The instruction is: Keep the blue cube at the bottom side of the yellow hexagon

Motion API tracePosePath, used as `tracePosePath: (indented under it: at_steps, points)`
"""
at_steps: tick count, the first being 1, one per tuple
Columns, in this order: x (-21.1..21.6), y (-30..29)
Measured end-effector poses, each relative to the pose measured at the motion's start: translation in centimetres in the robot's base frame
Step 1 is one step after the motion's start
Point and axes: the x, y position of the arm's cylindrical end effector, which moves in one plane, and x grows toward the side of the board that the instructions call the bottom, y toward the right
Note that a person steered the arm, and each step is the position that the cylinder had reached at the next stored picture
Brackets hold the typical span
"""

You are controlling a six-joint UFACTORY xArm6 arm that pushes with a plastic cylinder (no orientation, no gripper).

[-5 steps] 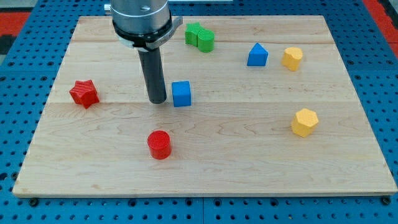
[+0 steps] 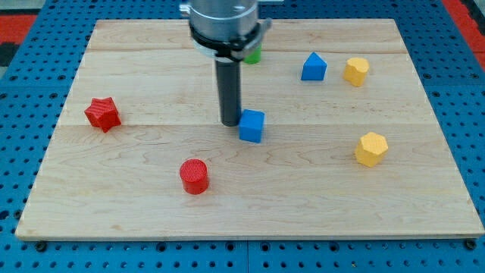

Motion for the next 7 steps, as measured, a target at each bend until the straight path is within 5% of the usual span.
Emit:
tracePosePath:
  at_steps: [3,5,7]
  points:
    - [6.3,5.8]
    - [6.1,4.3]
    - [1.0,4.5]
